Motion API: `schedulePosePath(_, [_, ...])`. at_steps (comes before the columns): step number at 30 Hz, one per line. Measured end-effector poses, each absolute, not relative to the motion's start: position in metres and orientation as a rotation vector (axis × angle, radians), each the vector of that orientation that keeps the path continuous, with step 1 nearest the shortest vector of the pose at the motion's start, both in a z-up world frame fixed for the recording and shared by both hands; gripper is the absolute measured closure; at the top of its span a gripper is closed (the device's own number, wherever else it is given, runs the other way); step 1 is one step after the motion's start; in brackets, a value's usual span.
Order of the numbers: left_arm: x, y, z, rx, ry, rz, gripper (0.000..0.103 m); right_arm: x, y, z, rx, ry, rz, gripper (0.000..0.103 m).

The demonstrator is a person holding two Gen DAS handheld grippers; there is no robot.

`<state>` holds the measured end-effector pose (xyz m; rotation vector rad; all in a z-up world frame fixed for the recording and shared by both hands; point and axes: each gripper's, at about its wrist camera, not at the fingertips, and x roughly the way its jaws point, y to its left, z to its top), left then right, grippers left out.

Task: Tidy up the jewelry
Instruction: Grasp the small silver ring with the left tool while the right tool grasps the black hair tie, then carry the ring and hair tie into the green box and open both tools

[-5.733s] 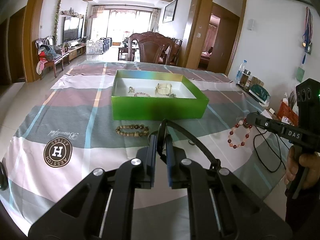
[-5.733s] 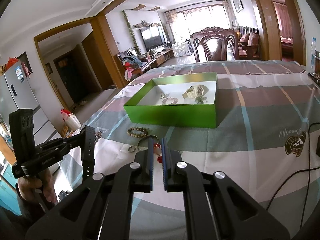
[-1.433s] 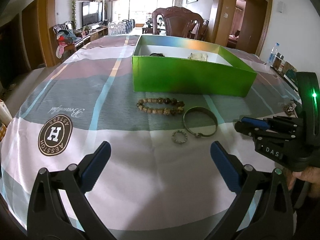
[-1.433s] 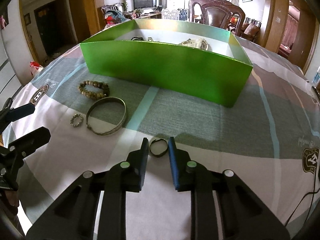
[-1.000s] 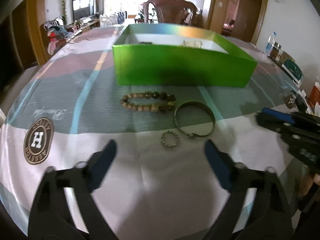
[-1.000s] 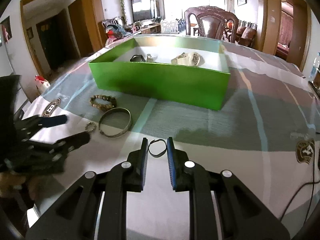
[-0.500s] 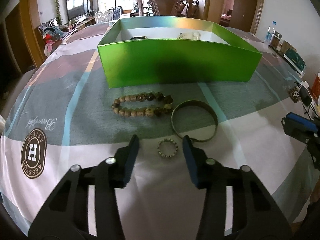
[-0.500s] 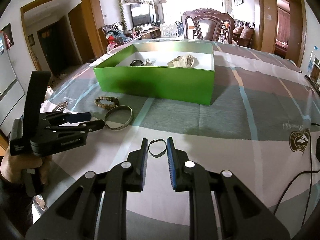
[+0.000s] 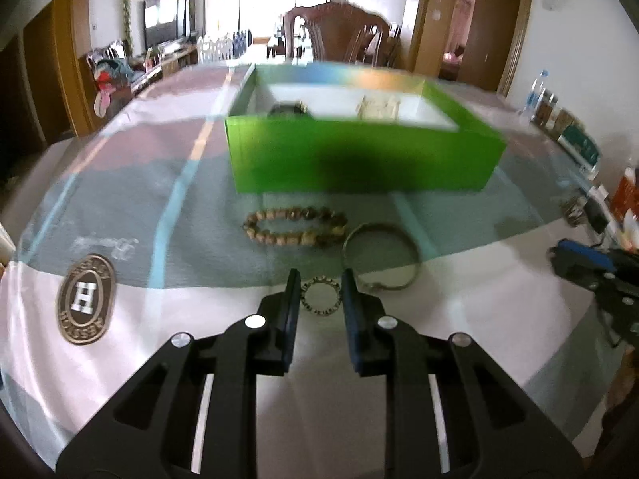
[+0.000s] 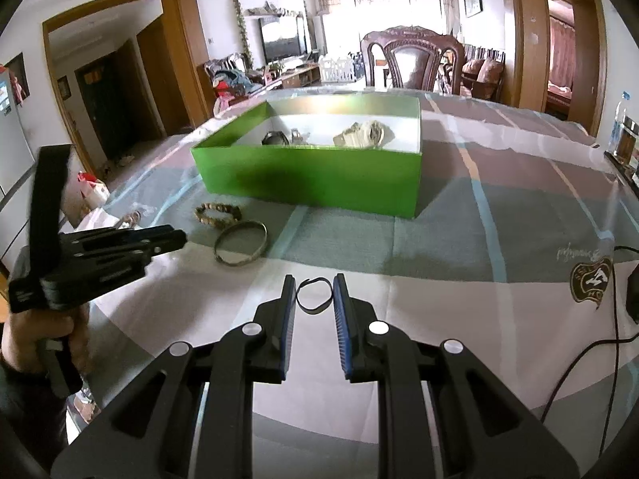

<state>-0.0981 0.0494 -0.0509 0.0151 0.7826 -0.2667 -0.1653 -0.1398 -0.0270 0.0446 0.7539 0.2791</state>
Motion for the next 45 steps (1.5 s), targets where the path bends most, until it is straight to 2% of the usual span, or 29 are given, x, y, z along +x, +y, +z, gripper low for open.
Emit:
schedulePosePath(4, [-0.127, 0.051, -0.023, 0.003, 0.687, -0.245, 0.082, -0.178, -0.137, -0.012, 0.052, 0.704, 0.285, 0.084])
schedulePosePath(11, [-0.156, 0.048, -0.006, 0.016, 0.641, -0.242, 0.082, -0.199, -0.127, 0.005, 0.044, 0.643, 0.296, 0.084])
schedulePosePath(45, [-0.171, 0.044, -0.01, 0.025, 0.656, -0.263, 0.082, -0.219, -0.126, 0.006, 0.048, 0.64, 0.282, 0.084])
